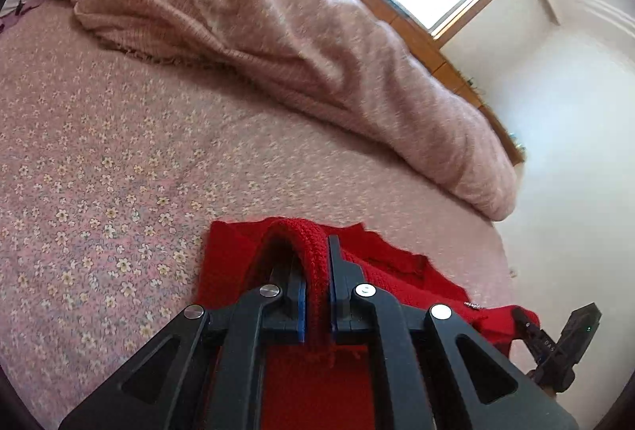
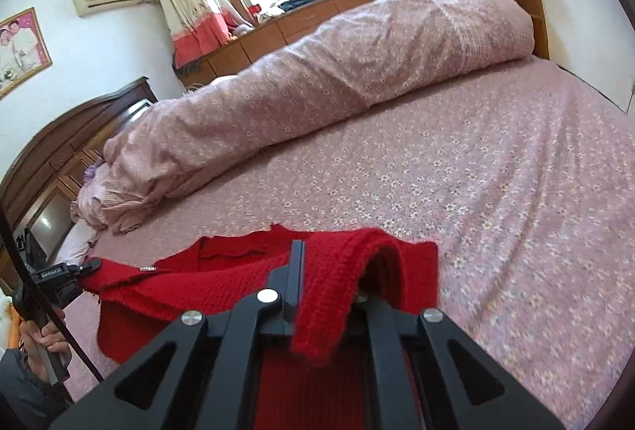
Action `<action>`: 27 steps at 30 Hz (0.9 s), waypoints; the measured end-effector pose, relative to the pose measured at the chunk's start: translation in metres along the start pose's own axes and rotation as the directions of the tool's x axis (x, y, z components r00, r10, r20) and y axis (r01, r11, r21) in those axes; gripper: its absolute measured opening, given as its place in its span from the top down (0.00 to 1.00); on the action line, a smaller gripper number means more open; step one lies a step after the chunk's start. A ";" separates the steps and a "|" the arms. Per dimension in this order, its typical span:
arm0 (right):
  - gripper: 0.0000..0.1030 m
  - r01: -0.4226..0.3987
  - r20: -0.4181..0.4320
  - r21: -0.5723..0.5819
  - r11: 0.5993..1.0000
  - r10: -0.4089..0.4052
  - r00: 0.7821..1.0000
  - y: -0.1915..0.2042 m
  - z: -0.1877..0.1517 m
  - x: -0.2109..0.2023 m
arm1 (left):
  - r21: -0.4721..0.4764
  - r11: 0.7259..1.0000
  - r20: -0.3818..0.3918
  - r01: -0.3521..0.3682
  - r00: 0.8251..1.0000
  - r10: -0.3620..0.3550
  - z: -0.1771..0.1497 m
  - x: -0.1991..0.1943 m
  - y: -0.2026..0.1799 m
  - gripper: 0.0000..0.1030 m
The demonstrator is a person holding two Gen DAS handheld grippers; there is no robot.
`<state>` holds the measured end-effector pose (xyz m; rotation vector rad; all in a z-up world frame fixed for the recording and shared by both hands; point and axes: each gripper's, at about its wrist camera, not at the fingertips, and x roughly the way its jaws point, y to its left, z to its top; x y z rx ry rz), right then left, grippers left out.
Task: Fold small clothes
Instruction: 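Lift the hem and fold it toward the collar with both tools, release, then grasp the folded cardigan edge with the left tool while the right tool grasps it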
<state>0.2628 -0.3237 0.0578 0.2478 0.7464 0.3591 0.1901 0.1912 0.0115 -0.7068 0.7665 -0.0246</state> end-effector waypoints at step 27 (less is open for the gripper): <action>0.31 0.085 -0.052 0.065 0.994 -0.082 0.995 -0.049 -0.012 -0.012 | 0.168 0.976 -0.079 -0.140 0.985 0.155 -0.027 -0.001 0.015 0.48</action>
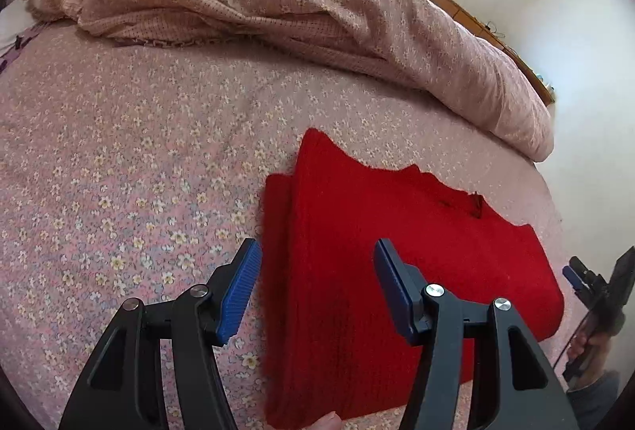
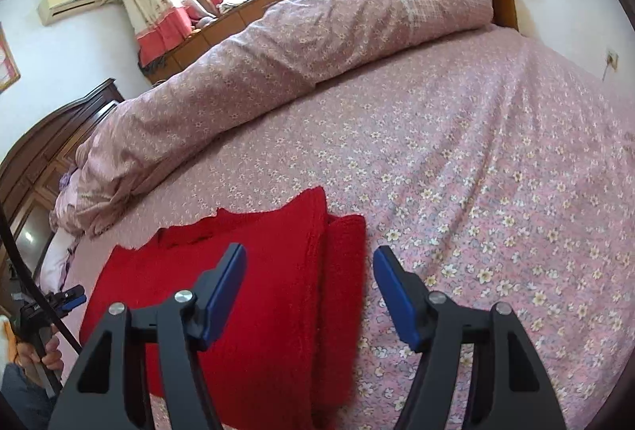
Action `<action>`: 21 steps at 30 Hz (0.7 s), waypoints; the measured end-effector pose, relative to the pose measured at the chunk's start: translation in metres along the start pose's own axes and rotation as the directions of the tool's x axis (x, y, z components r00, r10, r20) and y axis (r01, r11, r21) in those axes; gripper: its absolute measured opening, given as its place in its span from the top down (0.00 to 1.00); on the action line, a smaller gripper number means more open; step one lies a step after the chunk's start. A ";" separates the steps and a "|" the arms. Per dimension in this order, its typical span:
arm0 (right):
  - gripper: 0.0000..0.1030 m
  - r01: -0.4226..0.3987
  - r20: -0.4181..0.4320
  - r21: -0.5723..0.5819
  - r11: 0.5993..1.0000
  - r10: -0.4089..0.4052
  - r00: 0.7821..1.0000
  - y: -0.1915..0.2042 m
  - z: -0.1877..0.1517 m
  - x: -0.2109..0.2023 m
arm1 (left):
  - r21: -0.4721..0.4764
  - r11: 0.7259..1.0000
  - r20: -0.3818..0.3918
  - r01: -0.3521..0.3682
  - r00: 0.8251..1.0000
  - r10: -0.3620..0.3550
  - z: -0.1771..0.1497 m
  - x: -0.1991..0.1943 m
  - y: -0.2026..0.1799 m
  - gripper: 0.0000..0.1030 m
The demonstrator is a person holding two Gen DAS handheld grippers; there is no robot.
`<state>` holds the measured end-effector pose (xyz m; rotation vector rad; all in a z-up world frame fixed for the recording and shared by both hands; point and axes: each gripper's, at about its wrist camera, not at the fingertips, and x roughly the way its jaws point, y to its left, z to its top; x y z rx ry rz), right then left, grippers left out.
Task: Fold small clothes
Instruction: 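Grasp the folded cardigan edge with the left tool while the right tool grasps it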
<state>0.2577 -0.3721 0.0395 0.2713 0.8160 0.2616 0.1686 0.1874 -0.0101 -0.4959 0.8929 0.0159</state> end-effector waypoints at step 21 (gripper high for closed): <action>0.45 0.131 -0.099 -0.121 0.984 -0.143 0.985 0.023 0.000 0.059 | 0.190 0.973 -0.007 -0.134 0.990 0.138 -0.003 0.044 -0.037 0.92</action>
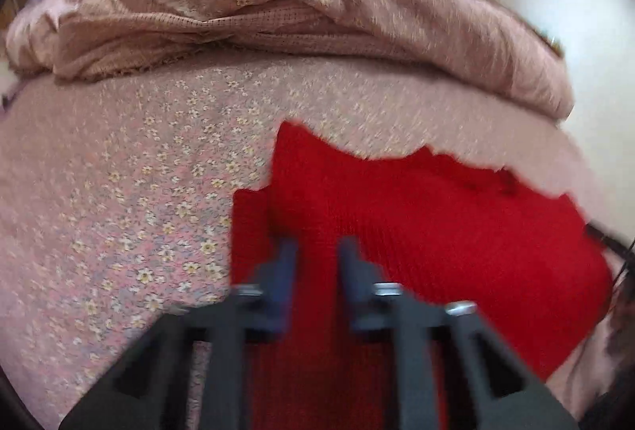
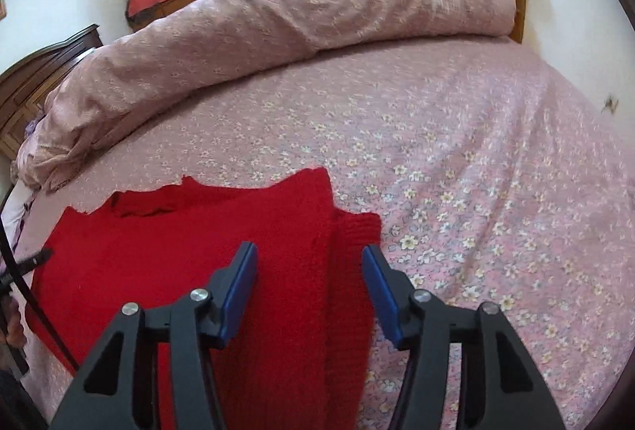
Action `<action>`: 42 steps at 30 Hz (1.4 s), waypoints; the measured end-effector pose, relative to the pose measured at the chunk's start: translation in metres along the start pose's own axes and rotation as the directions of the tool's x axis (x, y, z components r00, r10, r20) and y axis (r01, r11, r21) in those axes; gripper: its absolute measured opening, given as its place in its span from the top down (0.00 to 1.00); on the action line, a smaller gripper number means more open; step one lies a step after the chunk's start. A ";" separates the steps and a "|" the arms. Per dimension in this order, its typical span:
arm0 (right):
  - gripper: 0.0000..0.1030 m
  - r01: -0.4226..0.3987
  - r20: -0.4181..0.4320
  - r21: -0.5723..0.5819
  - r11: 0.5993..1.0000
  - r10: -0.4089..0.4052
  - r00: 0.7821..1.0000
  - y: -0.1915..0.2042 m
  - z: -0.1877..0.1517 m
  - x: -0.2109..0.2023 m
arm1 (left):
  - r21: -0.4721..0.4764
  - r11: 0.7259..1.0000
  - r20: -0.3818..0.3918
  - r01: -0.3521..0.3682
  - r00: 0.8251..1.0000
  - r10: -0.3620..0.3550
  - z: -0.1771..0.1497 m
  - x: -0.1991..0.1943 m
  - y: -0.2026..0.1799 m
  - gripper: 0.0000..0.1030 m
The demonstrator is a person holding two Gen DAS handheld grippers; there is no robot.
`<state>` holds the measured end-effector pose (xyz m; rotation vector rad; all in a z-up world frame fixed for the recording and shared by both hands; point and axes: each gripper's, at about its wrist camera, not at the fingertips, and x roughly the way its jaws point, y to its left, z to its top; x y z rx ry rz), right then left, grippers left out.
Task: Fold small clothes
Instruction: 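Grasp the folded cardigan edge with the left tool while the right tool grasps it, then grasp the side of the red cardigan with the right tool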
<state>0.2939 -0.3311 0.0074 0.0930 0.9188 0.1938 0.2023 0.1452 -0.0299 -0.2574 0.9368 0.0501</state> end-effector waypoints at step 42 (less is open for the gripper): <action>0.11 -0.359 -0.125 0.171 0.918 0.381 0.916 -0.055 -0.052 -0.024 | 0.112 0.984 0.008 0.140 0.990 -0.141 -0.030 -0.064 -0.108 0.75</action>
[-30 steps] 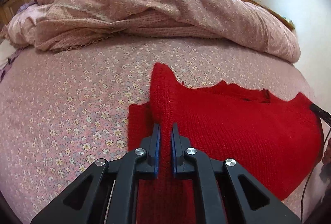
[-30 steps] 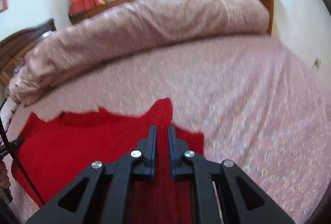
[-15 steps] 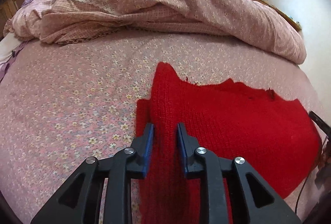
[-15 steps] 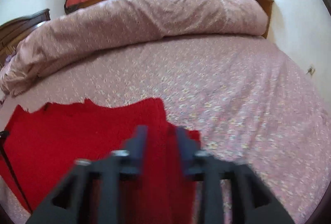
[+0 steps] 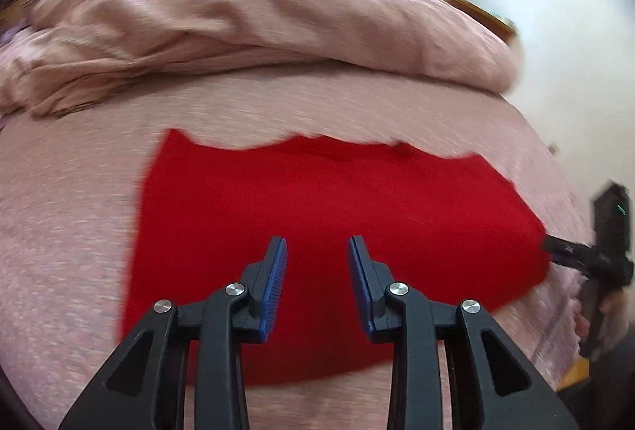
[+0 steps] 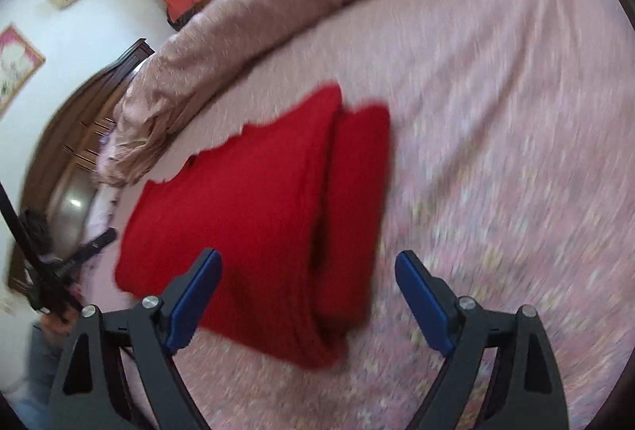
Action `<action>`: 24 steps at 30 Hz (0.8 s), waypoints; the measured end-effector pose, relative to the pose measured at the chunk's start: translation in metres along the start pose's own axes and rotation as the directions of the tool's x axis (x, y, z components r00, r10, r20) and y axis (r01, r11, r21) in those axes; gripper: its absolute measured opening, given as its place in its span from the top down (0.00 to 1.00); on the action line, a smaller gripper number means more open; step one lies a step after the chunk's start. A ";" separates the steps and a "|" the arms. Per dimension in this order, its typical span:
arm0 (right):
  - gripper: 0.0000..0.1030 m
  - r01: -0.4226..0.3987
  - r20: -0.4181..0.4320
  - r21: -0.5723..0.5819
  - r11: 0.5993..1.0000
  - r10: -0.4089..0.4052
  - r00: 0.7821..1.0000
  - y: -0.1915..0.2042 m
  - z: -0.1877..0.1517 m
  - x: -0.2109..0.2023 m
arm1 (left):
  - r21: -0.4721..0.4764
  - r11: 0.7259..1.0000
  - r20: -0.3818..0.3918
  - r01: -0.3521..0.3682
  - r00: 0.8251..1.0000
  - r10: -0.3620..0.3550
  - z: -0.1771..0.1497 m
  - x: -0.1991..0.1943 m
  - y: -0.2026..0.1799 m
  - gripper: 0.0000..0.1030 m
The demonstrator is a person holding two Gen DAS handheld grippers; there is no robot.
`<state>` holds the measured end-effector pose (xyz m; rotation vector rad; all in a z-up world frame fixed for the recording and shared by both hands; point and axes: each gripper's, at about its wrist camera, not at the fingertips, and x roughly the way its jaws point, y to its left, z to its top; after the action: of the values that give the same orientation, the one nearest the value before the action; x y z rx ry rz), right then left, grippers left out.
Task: Fold small clothes
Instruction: 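Grasp the side of the red cardigan with the right tool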
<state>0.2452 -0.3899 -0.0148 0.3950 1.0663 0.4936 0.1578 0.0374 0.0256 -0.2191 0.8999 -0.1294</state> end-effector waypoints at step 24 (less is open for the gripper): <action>0.37 -0.268 -0.040 0.210 0.940 0.282 0.958 -0.016 0.012 0.050 | -0.133 0.959 -0.115 0.250 0.957 -0.265 0.008 0.049 -0.022 0.72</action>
<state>0.2785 -0.3758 -0.0541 0.7191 1.1393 0.6536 0.1937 0.0073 -0.0019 -0.4425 1.0091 -0.3374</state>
